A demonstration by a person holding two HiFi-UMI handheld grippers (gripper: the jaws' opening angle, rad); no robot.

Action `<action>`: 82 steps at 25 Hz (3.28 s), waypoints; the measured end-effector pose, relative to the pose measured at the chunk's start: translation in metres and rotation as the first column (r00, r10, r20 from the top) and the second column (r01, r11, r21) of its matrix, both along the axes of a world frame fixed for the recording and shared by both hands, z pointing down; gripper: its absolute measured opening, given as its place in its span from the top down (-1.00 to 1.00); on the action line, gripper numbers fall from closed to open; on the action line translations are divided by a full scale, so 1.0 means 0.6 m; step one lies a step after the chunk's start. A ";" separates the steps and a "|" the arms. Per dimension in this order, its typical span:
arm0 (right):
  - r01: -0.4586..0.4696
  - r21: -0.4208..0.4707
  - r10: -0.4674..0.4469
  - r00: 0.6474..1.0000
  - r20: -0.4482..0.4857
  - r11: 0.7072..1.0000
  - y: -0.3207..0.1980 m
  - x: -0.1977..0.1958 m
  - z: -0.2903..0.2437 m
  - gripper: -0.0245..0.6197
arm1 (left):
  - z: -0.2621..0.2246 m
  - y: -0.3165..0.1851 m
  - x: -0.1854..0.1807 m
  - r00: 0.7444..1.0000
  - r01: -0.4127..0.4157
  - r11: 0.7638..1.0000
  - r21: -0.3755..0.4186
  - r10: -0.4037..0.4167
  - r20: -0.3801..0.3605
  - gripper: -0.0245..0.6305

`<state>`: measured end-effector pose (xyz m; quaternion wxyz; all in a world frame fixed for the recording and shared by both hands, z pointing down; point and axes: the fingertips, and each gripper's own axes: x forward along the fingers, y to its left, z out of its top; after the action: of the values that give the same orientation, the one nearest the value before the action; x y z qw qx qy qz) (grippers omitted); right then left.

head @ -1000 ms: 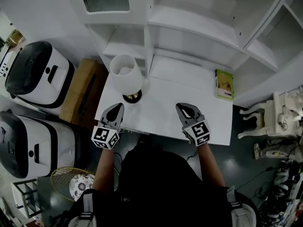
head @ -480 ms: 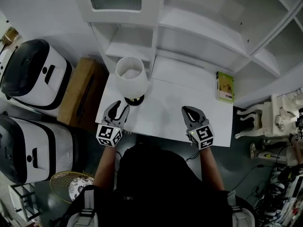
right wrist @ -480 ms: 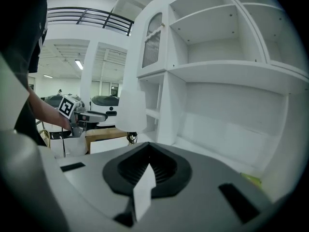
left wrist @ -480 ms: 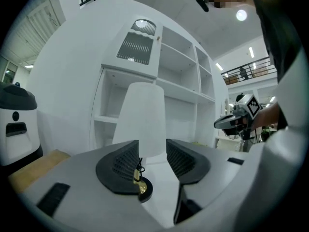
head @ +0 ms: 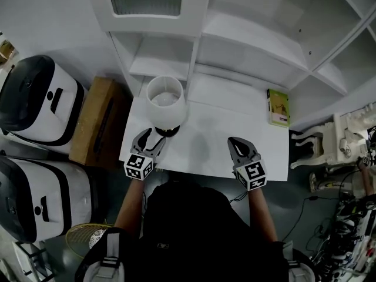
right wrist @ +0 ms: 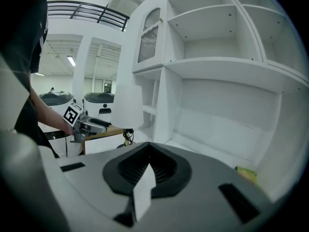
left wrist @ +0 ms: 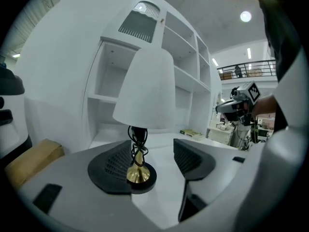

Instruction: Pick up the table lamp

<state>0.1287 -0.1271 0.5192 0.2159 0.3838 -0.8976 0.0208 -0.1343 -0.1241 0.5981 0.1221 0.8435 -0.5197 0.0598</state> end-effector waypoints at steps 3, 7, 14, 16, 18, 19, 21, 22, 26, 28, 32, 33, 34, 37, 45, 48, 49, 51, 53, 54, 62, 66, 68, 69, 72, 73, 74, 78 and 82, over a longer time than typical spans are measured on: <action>-0.031 -0.005 0.031 0.999 -0.011 1.000 0.002 0.006 0.007 0.90 | 0.010 -0.014 -0.008 1.000 -0.002 1.000 -0.003 0.002 -0.009 0.08; -0.055 -0.010 0.055 0.998 -0.012 0.998 0.003 0.008 0.011 0.90 | 0.016 -0.034 -0.009 1.000 -0.018 1.000 -0.006 0.018 -0.023 0.07; -0.078 -0.016 0.077 0.997 -0.023 0.997 0.001 -0.007 0.018 0.90 | 0.037 -0.072 -0.001 0.996 -0.081 0.996 -0.029 0.080 -0.029 0.02; -0.085 -0.020 0.084 0.996 -0.026 0.996 0.000 -0.009 0.021 0.90 | 0.039 -0.082 0.004 0.995 -0.098 0.995 -0.027 0.097 -0.033 0.01; -0.093 -0.025 0.092 0.995 -0.028 0.995 0.001 -0.011 0.021 0.90 | 0.040 -0.093 0.010 0.993 -0.115 0.993 -0.021 0.114 -0.038 0.01; -0.098 -0.027 0.097 0.995 -0.029 0.995 0.002 -0.011 0.022 0.90 | 0.040 -0.098 0.012 0.992 -0.122 0.992 -0.020 0.122 -0.040 0.01; -0.111 -0.031 0.110 0.993 -0.033 0.993 0.003 -0.009 0.024 0.90 | 0.041 -0.107 0.016 0.990 -0.133 0.991 -0.019 0.132 -0.046 0.00; -0.117 -0.034 0.116 0.993 -0.036 0.993 0.005 -0.007 0.024 0.90 | 0.041 -0.112 0.017 0.990 -0.137 0.990 -0.019 0.135 -0.049 0.00; -0.137 -0.043 0.135 0.990 -0.044 0.990 0.010 -0.002 0.028 0.90 | 0.042 -0.126 0.021 0.987 -0.155 0.988 -0.019 0.153 -0.052 0.00; -0.147 -0.048 0.144 0.988 -0.048 0.988 0.009 0.001 0.031 0.90 | 0.044 -0.134 0.026 0.985 -0.164 0.986 -0.018 0.163 -0.050 0.00; -0.156 -0.052 0.153 0.987 -0.053 0.986 0.004 0.000 0.032 0.90 | 0.048 -0.146 0.031 0.983 -0.178 0.984 -0.021 0.176 -0.060 0.00; -0.155 -0.049 0.153 0.987 -0.056 0.987 0.003 0.000 0.031 0.90 | 0.048 -0.149 0.032 0.982 -0.179 0.984 -0.020 0.178 -0.061 0.00; -0.155 -0.047 0.153 0.986 -0.060 0.987 0.002 -0.001 0.031 0.90 | 0.048 -0.152 0.032 0.982 -0.181 0.983 -0.019 0.180 -0.059 0.00; -0.159 -0.049 0.155 0.986 -0.067 0.986 0.001 0.002 0.032 0.90 | 0.050 -0.159 0.036 0.981 -0.188 0.982 -0.017 0.187 -0.054 0.00; -0.166 -0.057 0.162 0.984 -0.074 0.984 0.001 0.008 0.037 0.90 | 0.051 -0.175 0.053 0.974 -0.219 0.976 -0.007 0.219 -0.059 0.00; -0.168 -0.059 0.164 0.983 -0.078 0.984 0.003 0.010 0.038 0.90 | 0.051 -0.180 0.053 0.974 -0.221 0.975 -0.002 0.220 -0.057 0.00; -0.170 -0.061 0.165 0.983 -0.080 0.984 0.004 0.011 0.039 0.90 | 0.051 -0.182 0.052 0.974 -0.218 0.976 -0.003 0.217 -0.062 0.01; -0.169 -0.067 0.163 0.982 -0.092 0.983 0.007 0.013 0.043 0.90 | 0.051 -0.186 0.048 0.975 -0.208 0.978 -0.006 0.207 -0.077 0.08; -0.166 -0.072 0.158 0.982 -0.106 0.983 0.012 0.013 0.049 0.90 | 0.051 -0.191 0.045 0.975 -0.199 0.980 -0.006 0.198 -0.098 0.17; -0.165 -0.075 0.157 0.982 -0.109 0.983 0.014 0.012 0.051 0.90 | 0.051 -0.192 0.045 0.975 -0.195 0.981 -0.004 0.193 -0.107 0.20; -0.156 -0.084 0.146 0.983 -0.114 0.984 0.012 0.008 0.056 0.90 | 0.051 -0.198 0.046 0.977 -0.174 0.985 0.013 0.175 -0.118 0.32; -0.150 -0.080 0.140 0.983 -0.119 0.985 0.010 0.005 0.054 0.90 | 0.049 -0.200 0.047 0.977 -0.169 0.985 0.021 0.170 -0.125 0.34; -0.148 -0.079 0.138 0.983 -0.121 0.986 0.010 0.005 0.053 0.90 | 0.047 -0.200 0.048 0.978 -0.168 0.985 0.030 0.170 -0.123 0.36; -0.147 -0.079 0.137 0.983 -0.122 0.986 0.010 0.004 0.053 0.90 | 0.046 -0.201 0.048 0.978 -0.167 0.985 0.035 0.170 -0.122 0.37; -0.145 -0.082 0.135 0.983 -0.124 0.986 0.007 0.005 0.055 0.90 | 0.045 -0.204 0.050 0.978 -0.166 0.985 0.046 0.170 -0.118 0.39; -0.145 -0.083 0.134 0.983 -0.125 0.986 0.006 0.005 0.056 0.90 | 0.044 -0.205 0.051 0.979 -0.164 0.985 0.050 0.169 -0.116 0.39; -0.144 -0.085 0.133 0.983 -0.126 0.986 0.005 0.006 0.057 0.90 | 0.043 -0.206 0.051 0.979 -0.161 0.985 0.054 0.167 -0.115 0.40; -0.138 -0.089 0.126 0.984 -0.125 0.986 0.000 0.004 0.058 0.90 | 0.039 -0.206 0.056 0.980 -0.160 0.985 0.063 0.166 -0.110 0.41; -0.130 -0.087 0.120 0.986 -0.119 0.988 -0.008 -0.002 0.059 0.90 | 0.035 -0.203 0.059 0.978 -0.169 0.983 0.066 0.175 -0.111 0.41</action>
<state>0.1273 -0.1319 0.5549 0.2828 0.4293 -0.8560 0.0551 -0.0991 -0.2460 0.6188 0.1229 0.8904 -0.4383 0.0063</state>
